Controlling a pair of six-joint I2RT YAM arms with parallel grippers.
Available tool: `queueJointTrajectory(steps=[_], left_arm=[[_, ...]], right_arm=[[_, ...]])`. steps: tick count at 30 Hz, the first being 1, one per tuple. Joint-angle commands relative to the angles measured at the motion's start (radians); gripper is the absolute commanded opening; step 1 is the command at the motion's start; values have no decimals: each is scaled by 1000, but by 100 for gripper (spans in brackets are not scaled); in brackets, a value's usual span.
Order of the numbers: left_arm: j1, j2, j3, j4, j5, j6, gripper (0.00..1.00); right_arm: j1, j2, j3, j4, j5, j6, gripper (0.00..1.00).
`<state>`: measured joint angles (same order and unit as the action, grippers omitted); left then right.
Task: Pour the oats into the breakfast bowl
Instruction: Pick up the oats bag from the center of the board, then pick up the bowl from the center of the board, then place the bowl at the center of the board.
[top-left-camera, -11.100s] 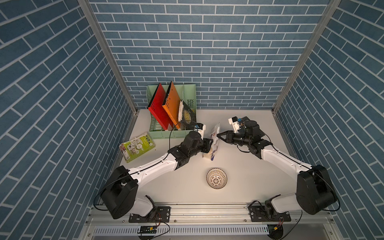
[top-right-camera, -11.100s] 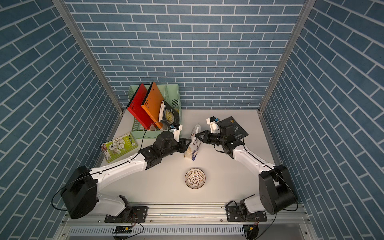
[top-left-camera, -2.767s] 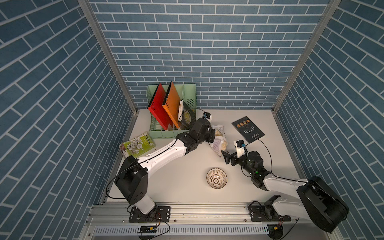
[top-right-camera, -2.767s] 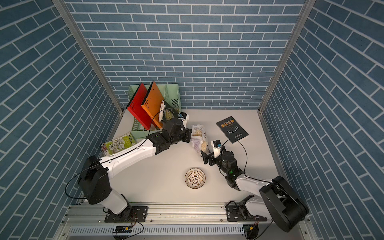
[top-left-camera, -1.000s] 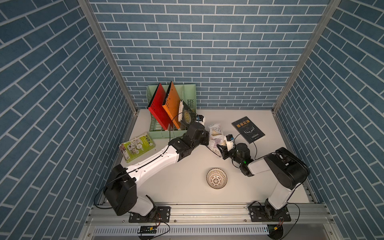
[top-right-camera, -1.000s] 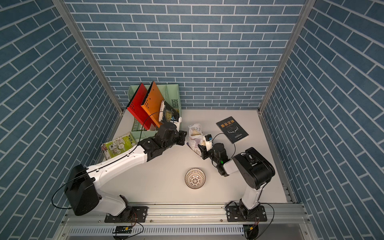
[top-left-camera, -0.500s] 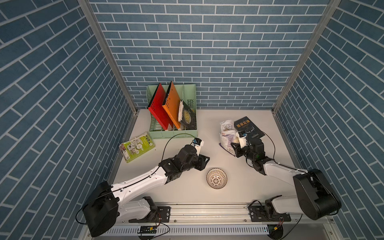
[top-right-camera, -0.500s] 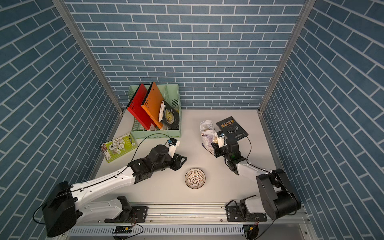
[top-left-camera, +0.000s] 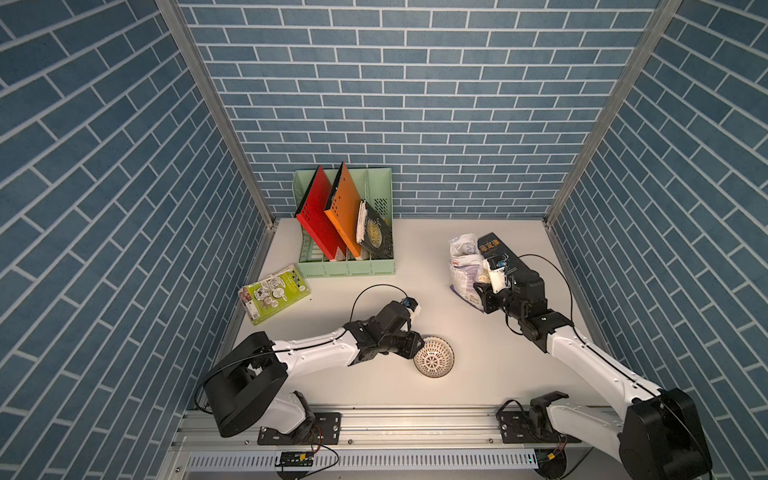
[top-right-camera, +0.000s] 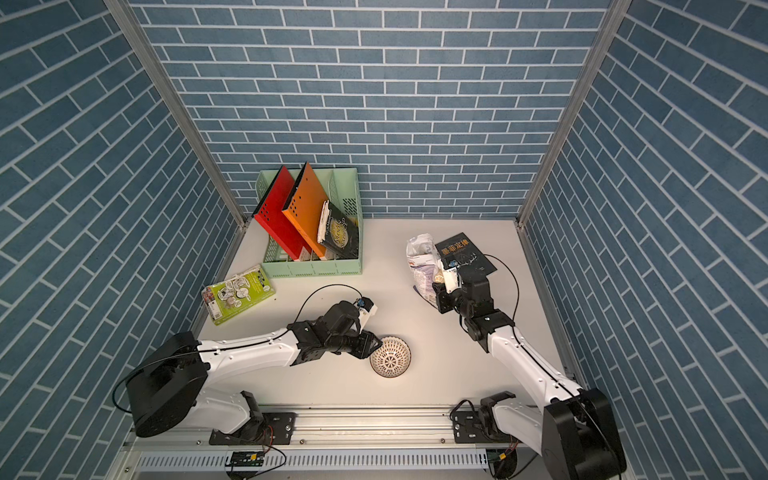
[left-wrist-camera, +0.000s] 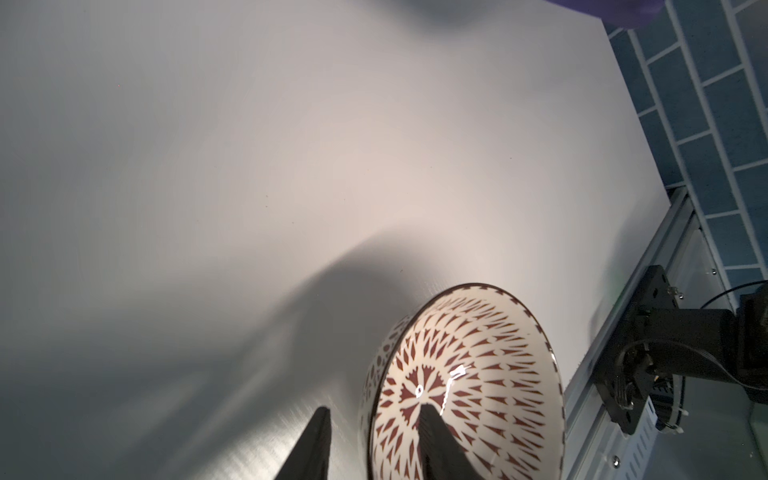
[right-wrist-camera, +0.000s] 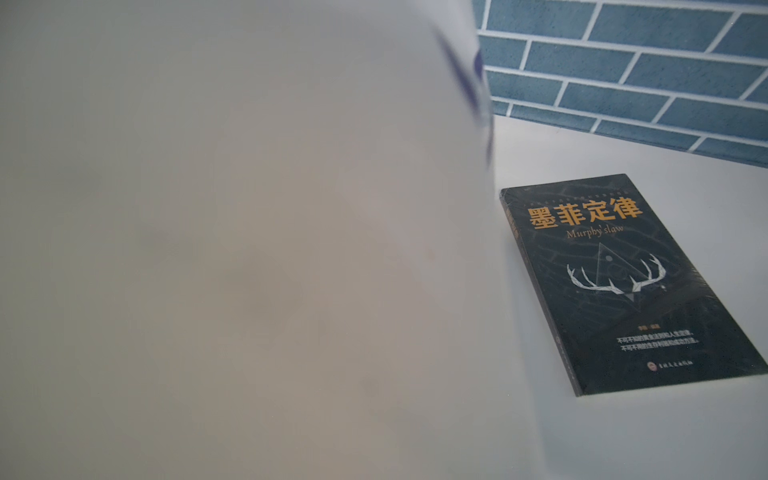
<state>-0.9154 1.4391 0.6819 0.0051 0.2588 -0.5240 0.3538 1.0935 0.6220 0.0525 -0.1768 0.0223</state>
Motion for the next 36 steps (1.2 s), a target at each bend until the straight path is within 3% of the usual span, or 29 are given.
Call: queueJointTrajectory(steps=[1,16,22,25,36], left_arm=[[-11,17,27,-25,11,16,31],[-22,28,66,-107,-117,37,0],[-18,-22,90,-169,-266,19,0],[11,-43,101,-188,-348,-6,0],[144,41,128,-55,-366,2,0]], right_arm=[[-3,-52,91,36,14,-32,0],[-3,-39,309,-268,39,-184,0],[15,-17,402,-424,55,-284,0],[52,2,455,-516,131,-348,0],[265,106,582,-788,336,-482,0]])
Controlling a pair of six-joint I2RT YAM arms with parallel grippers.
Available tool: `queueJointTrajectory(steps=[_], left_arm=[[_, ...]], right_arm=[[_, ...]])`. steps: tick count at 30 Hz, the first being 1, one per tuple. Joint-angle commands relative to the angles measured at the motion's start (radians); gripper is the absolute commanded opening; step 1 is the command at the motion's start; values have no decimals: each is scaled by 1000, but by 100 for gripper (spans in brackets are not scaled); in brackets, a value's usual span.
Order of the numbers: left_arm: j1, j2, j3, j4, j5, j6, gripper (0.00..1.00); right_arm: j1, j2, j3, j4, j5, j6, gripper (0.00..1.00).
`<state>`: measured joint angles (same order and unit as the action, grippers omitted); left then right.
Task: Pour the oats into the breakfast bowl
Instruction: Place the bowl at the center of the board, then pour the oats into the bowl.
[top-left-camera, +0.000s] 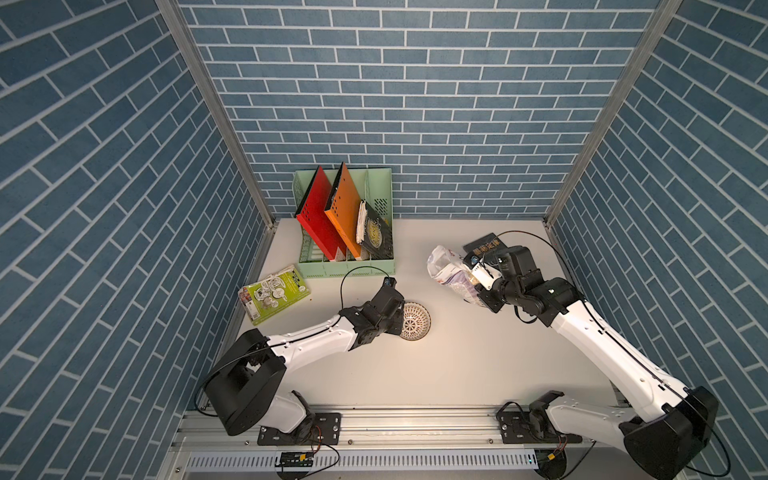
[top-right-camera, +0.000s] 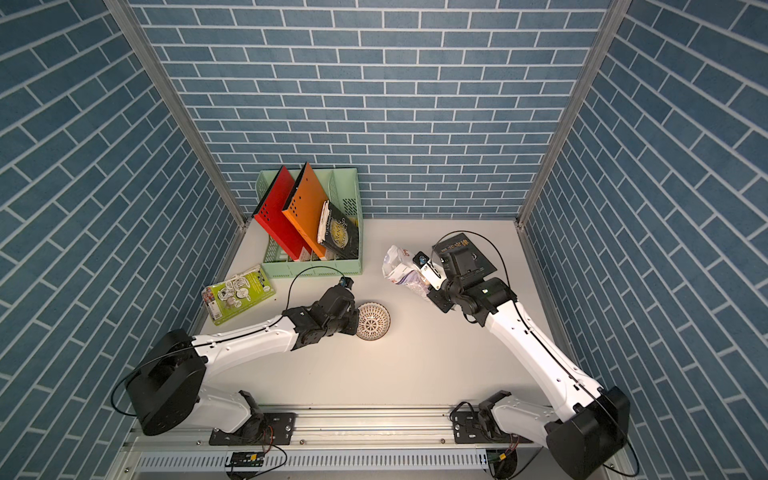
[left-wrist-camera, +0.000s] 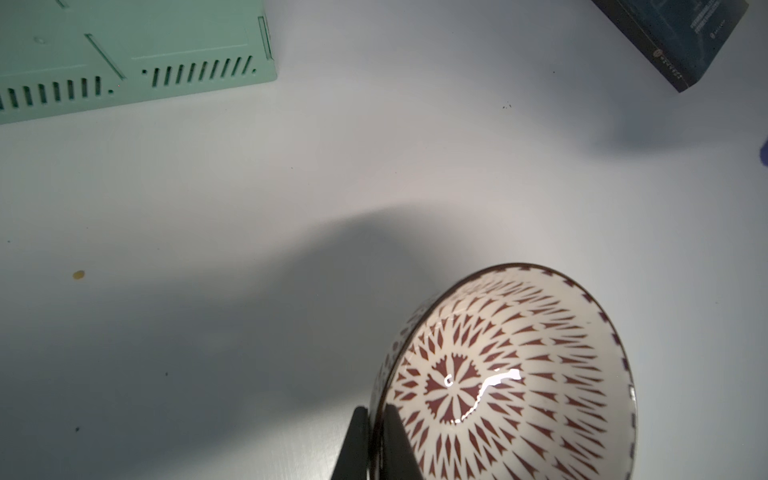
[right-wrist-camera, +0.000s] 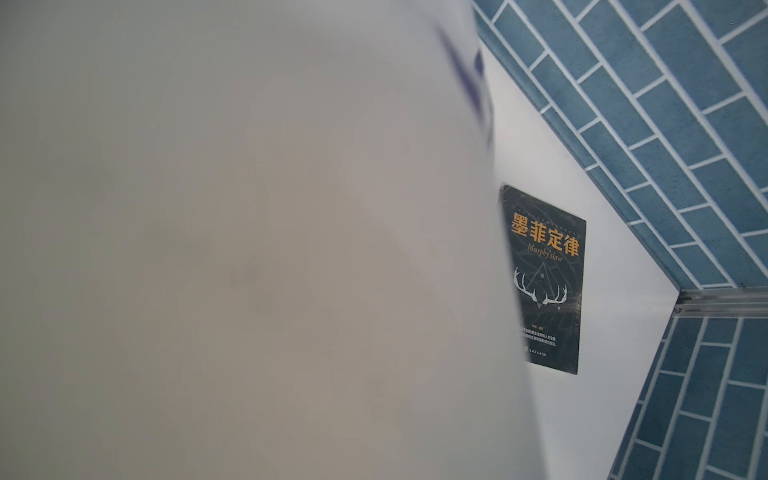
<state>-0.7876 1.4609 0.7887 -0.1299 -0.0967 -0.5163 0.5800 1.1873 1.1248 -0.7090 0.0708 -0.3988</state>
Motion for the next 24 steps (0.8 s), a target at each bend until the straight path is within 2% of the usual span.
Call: queueJointTrajectory(steps=[1,6,14,17,21,24], left_arm=[[21,26,21,93,-10,-9,0],[21,38,8,126,-1,-13,0],[27,-37,-47,133,11,-13,25],[40,-78,-70,130,22,-16,31],[50,-149,-94,93,-17,-20,35],[65,-230,-122,64,-68,-21,47]], right_arm=[[53,24,88,-49,102,-67,0],[104,75,114,-119,152,-80,0],[173,149,154,-187,244,-80,0],[190,174,168,-195,263,-78,0],[212,213,194,-214,302,-81,0],[242,250,225,-235,346,-77,0]])
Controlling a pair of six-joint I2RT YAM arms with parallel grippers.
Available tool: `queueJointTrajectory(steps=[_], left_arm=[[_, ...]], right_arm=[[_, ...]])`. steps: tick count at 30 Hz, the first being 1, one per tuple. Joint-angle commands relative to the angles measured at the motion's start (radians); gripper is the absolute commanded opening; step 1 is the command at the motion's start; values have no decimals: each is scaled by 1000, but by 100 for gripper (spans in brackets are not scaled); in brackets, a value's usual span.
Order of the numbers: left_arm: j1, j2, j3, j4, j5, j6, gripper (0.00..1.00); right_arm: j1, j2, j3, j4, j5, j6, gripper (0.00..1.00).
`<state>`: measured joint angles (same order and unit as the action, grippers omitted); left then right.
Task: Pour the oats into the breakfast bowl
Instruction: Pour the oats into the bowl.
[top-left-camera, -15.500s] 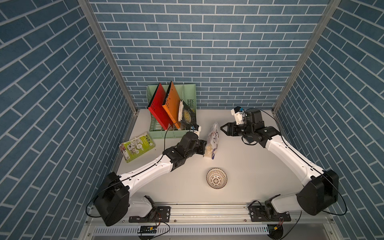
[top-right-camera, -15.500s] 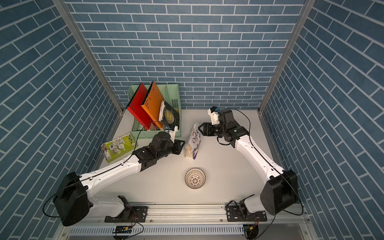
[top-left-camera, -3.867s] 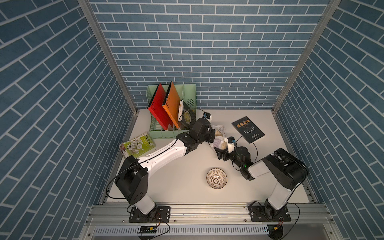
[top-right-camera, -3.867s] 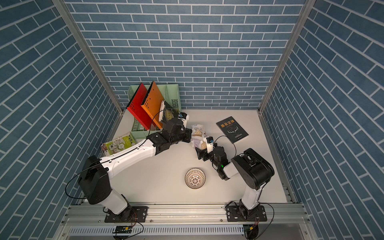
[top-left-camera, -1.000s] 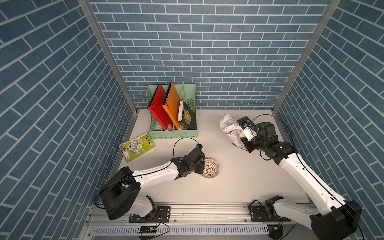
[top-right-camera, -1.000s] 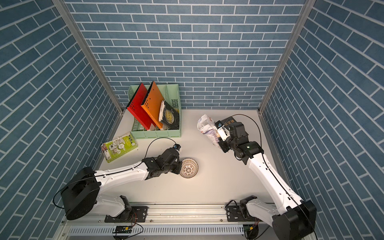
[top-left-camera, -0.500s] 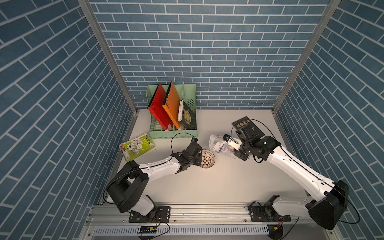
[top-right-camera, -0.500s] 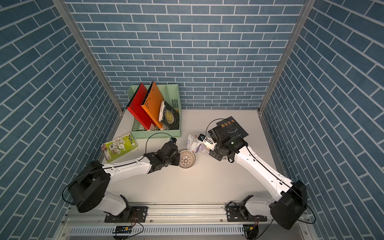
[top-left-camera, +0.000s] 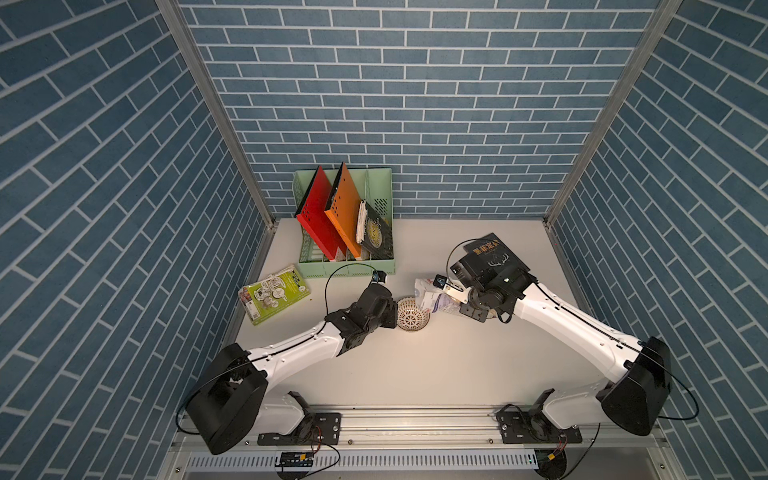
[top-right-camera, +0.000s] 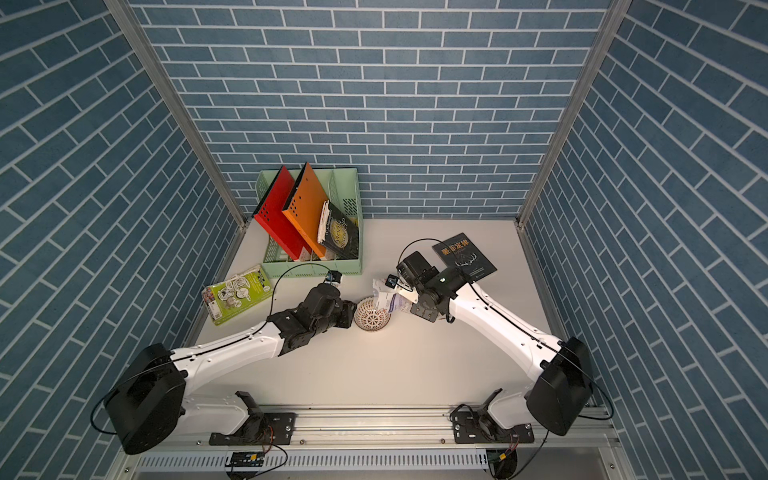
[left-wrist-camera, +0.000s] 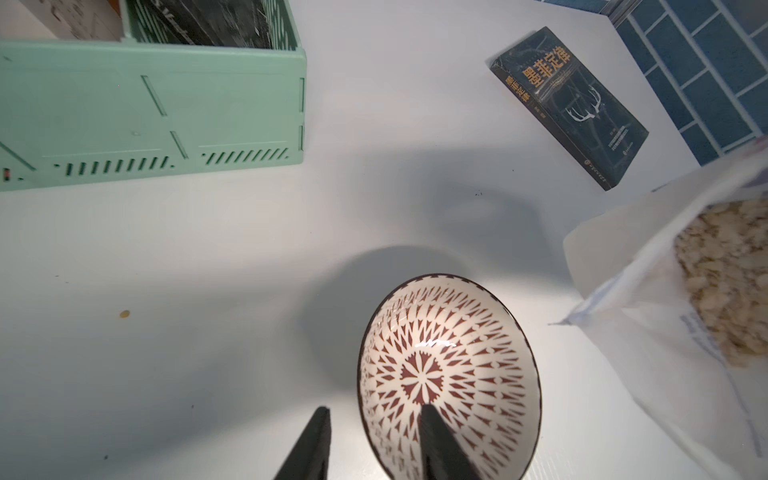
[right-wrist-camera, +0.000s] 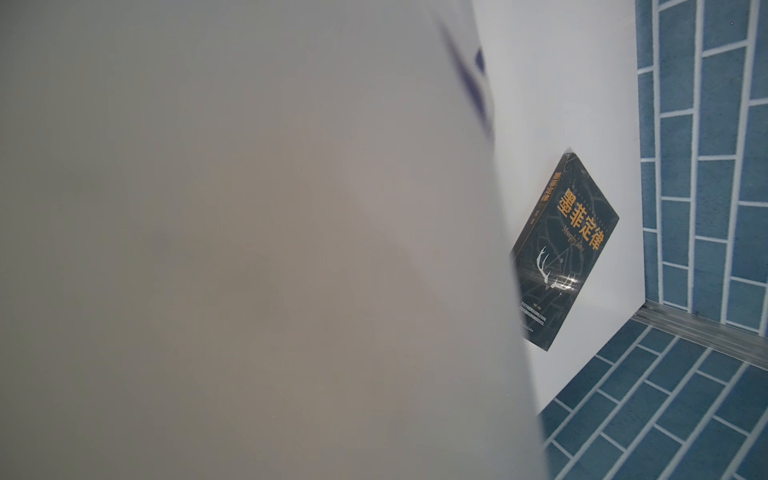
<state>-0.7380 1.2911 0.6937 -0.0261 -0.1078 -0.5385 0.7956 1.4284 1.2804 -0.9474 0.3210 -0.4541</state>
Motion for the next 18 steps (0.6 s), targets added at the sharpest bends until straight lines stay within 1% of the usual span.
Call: queueJointTrajectory(steps=[1,4,6,10,15,17,18], left_arm=[[21,-89,-36,-48,-76,2,48],[41,-178,-77,-56,-121,-2,56],[55,-240,-114,-37,-152,-18,64],[75,-387,-220,52,-214,-61,80],[87,-558,-318,121,-303,-102,95],[90,-598,-325,104,-329,-101,99],[92,-608,-323,89,-337,-99,99]], right_arm=[[38,21,79,-6,116,-21,0],[72,61,106,-49,189,-15,0],[94,88,121,-77,245,-8,0],[134,132,138,-108,336,-3,0],[165,174,153,-142,434,4,0],[179,187,163,-147,464,4,0],[186,192,168,-148,481,2,0]])
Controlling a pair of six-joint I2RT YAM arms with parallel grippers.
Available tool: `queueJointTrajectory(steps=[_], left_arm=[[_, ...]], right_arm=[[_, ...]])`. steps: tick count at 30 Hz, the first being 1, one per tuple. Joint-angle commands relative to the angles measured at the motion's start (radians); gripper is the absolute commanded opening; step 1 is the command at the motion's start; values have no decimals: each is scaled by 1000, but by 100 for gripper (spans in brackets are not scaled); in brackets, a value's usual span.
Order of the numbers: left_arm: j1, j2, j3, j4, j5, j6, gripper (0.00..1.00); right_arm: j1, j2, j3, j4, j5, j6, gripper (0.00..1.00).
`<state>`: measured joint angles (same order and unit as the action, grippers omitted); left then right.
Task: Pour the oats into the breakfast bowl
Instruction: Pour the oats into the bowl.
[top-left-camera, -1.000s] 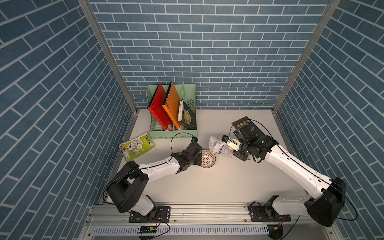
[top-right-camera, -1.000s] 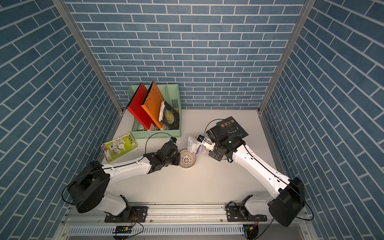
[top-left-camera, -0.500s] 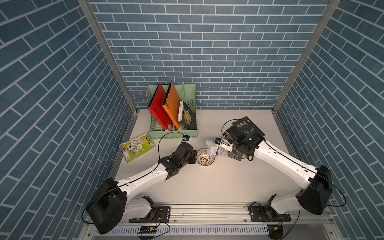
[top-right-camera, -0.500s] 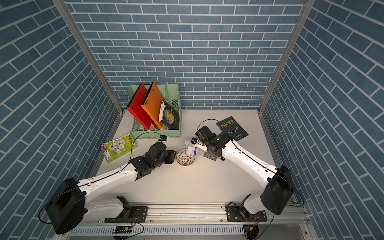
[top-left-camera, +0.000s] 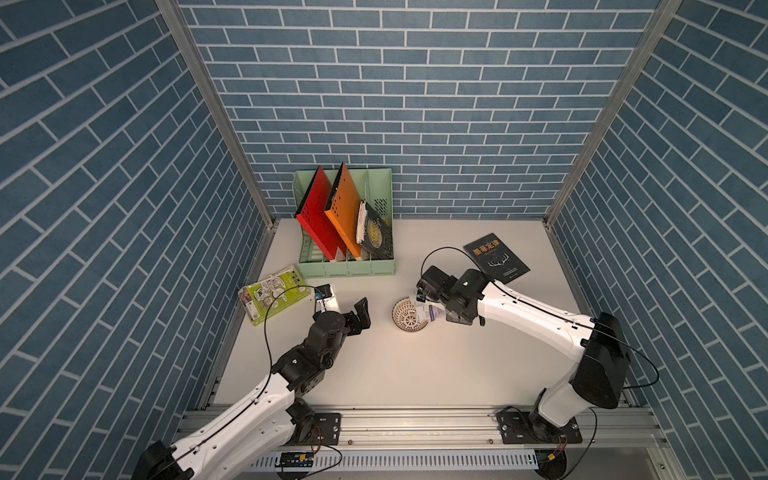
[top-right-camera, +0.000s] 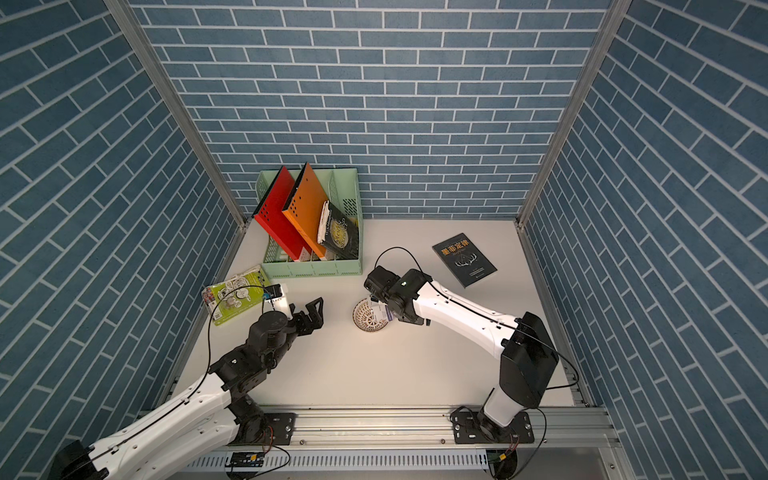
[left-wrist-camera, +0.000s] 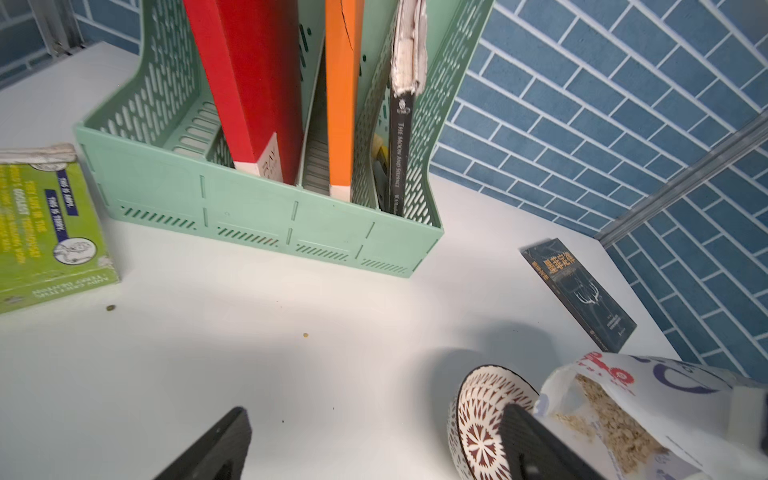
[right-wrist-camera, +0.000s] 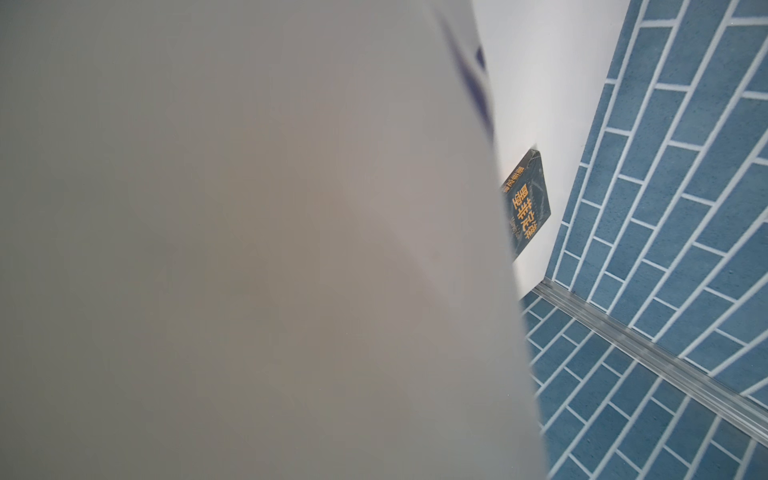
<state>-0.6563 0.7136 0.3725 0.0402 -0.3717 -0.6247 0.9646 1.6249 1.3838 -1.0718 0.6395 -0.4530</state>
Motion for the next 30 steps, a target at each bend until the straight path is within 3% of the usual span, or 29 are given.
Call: queueJointTrajectory(steps=[1,13,30], left_arm=[[13,-40,2,9,-79,-9,99],[20,-40,25,-26,-88,7,99],[21,9,38,-12,-54,7,99]], right_arm=[[25,2,68,-23,183,-2,0],[121,52,77,-31,353,-52,0],[164,72,42,1,450,-83,0]])
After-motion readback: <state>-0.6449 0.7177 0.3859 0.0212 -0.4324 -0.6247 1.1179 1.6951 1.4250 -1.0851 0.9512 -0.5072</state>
